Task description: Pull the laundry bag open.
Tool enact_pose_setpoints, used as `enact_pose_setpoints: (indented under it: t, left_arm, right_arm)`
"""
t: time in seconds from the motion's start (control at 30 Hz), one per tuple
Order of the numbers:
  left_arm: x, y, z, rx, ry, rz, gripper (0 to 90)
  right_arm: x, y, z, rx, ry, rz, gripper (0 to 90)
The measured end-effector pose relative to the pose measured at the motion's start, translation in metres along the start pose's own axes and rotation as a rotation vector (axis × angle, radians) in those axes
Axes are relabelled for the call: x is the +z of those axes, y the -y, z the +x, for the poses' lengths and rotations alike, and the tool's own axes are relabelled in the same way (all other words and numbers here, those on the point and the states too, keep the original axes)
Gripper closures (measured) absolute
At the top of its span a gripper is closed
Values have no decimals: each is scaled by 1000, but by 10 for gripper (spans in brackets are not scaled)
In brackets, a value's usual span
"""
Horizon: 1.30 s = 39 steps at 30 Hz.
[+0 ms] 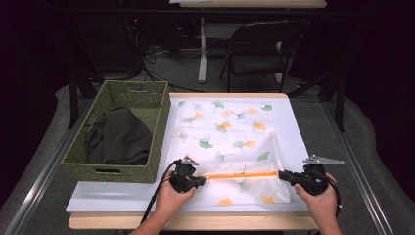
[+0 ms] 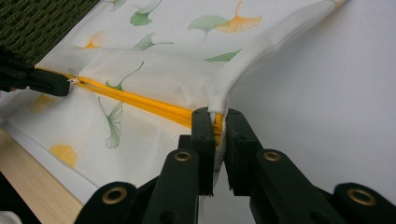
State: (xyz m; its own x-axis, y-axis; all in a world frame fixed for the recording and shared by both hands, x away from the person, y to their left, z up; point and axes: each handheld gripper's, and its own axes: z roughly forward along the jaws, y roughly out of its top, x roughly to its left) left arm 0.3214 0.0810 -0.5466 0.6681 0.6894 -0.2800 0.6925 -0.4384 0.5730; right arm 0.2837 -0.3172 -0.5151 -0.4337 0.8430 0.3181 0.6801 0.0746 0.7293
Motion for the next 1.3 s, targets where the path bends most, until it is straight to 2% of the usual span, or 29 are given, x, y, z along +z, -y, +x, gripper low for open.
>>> enact_pose_setpoints:
  t: [0.07, 0.1, 0.17, 0.43, 0.47, 0.53, 0.73, 0.97, 1.13, 1.3]
  left_arm:
    - [0, 0, 0, 0, 0, 0, 896]
    - [-10, 8, 7, 2, -25, 8, 896]
    - [-14, 10, 10, 12, -33, 8, 896]
    - [-27, 17, 13, 19, -68, 4, 896]
    - [-28, 18, 13, 10, -72, 3, 896]
    - [-30, 19, 14, 28, -84, 7, 896]
    - [-36, 22, 14, 35, -113, 1, 896]
    - [-45, 29, 15, 31, -138, -10, 895]
    - [-53, 37, 16, 16, -148, -25, 896]
    - [-62, 44, 18, 18, -164, -30, 895]
  right_arm:
    - [0, 0, 0, 0, 0, 0, 834]
    - [0, 0, 0, 0, 0, 0, 834]
    - [0, 0, 0, 3, -1, 3, 834]
    - [0, 1, -2, 8, 1, -3, 833]
    - [1, 1, -3, 9, 2, -6, 833]
    - [1, 2, -4, 14, 3, -2, 833]
    - [2, 5, -15, 41, 29, 3, 834]
    - [4, 8, -23, 61, 40, 16, 833]
    - [3, 9, -24, 66, 44, 13, 833]
    - [2, 9, -26, 70, 47, 6, 833]
